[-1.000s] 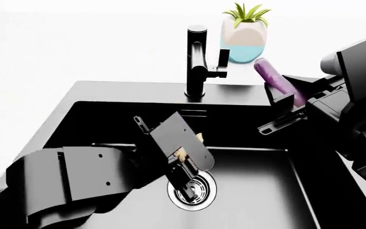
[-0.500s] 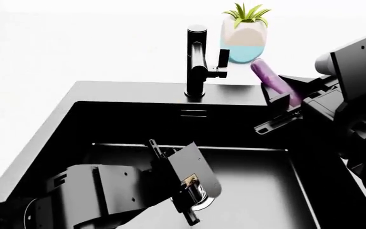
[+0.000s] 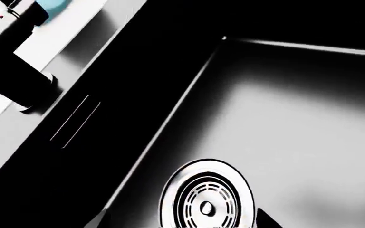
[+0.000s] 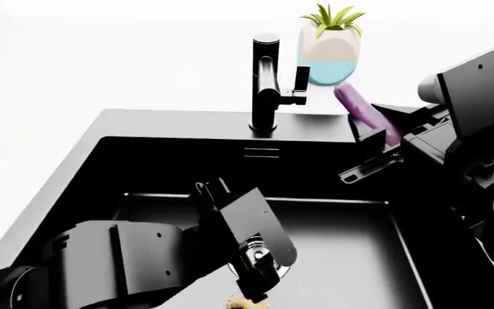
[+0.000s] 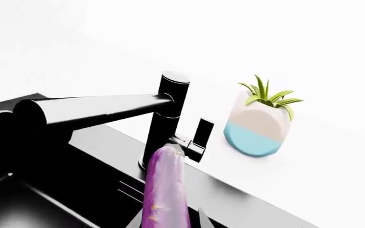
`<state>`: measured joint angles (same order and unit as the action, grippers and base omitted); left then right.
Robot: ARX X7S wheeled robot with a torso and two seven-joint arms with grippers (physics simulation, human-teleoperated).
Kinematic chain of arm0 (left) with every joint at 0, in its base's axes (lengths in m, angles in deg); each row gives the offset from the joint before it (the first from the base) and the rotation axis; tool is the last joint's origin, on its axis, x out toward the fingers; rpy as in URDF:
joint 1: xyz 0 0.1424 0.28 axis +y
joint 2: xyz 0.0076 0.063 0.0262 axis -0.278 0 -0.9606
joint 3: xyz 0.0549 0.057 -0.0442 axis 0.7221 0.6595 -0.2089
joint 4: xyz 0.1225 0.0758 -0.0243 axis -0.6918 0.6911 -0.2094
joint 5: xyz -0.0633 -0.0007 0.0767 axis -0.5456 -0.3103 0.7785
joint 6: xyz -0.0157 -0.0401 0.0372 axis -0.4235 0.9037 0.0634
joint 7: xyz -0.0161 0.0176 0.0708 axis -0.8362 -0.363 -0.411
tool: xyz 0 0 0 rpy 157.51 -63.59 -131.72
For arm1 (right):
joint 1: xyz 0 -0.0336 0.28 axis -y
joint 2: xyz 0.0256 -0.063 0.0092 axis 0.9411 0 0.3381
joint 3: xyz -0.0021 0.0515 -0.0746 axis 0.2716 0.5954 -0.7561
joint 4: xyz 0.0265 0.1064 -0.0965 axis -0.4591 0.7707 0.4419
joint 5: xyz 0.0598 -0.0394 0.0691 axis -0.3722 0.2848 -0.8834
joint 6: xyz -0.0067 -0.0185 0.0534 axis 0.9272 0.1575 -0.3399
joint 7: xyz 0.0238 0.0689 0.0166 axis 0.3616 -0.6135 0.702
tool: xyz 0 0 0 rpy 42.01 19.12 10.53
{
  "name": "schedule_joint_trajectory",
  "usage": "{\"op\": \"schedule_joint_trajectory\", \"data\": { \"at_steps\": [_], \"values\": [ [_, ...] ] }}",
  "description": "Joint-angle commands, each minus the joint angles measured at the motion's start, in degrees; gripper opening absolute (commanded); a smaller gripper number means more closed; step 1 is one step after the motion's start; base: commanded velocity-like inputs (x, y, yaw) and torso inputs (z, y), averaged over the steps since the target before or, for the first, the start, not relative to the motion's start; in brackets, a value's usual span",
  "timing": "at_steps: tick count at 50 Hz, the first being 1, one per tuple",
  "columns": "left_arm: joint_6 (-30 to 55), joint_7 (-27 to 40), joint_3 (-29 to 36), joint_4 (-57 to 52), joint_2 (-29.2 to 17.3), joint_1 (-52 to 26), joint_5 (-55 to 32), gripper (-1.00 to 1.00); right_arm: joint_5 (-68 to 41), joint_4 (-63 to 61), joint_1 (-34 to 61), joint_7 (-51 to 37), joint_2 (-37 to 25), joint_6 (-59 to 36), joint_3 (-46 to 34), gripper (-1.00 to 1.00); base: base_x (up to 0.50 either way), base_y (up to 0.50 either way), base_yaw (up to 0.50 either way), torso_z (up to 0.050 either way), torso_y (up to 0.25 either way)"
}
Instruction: Pick up the fruits and vegetables and place them in the sink. Turn on the sink faucet to wash them. Then turn the sink off and put them in the tray.
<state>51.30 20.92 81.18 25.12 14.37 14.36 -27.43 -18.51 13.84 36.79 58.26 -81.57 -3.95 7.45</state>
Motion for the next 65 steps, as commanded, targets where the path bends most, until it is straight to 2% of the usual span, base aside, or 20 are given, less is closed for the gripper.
{"op": "schedule_joint_trajectory", "data": {
  "at_steps": [1,14,25,34,40,50,52,57,65],
  "values": [
    [2.2,6.2,-8.2,-3.8,-2.3,-1.3,-5.1,1.00,2.2,-0.7,-2.0,1.4,-0.4,0.9,-0.7,-1.00,0.00,0.00,0.00,0.000,0.000],
    [2.9,16.1,-19.0,-5.0,-5.7,-1.0,-10.7,1.00,8.1,-1.2,-7.6,5.2,0.1,4.5,-3.0,-1.00,0.00,0.00,0.00,0.000,0.001],
    [1.7,20.3,-26.9,-4.0,-9.2,-2.2,-13.9,1.00,14.4,1.7,-9.1,8.6,3.1,7.8,-7.1,-1.00,0.00,0.00,0.00,0.000,0.000],
    [2.1,24.0,-34.0,-2.6,-10.9,-5.6,-19.9,1.00,20.5,7.6,-8.2,13.7,7.1,9.2,-14.5,-1.00,0.00,0.00,0.00,0.000,0.000],
    [2.0,25.1,-35.9,-2.7,-11.4,-6.5,-22.0,1.00,25.1,12.7,-7.9,15.4,10.1,10.5,-19.2,-1.00,0.00,0.00,0.00,0.000,0.000],
    [1.8,25.4,-36.0,-2.8,-11.6,-6.7,-22.4,1.00,26.0,13.7,-7.9,15.5,10.6,11.2,-20.0,-1.00,0.00,0.00,0.00,0.000,0.000],
    [1.9,25.6,-36.1,-2.9,-11.6,-6.9,-22.7,1.00,27.5,16.9,-6.1,18.1,11.6,11.3,-22.2,-1.00,0.00,0.00,0.00,0.000,0.000],
    [1.3,24.7,-35.6,-3.1,-11.5,-6.9,-21.6,1.00,33.9,31.7,2.0,31.3,15.9,12.6,-32.4,-1.00,0.00,0.00,0.00,0.000,0.000],
    [0.8,24.0,-35.5,-2.7,-12.0,-6.7,-21.2,1.00,39.4,47.9,11.5,44.3,21.6,12.9,-42.3,-1.00,0.00,0.00,0.00,0.000,0.001]
  ]
}}
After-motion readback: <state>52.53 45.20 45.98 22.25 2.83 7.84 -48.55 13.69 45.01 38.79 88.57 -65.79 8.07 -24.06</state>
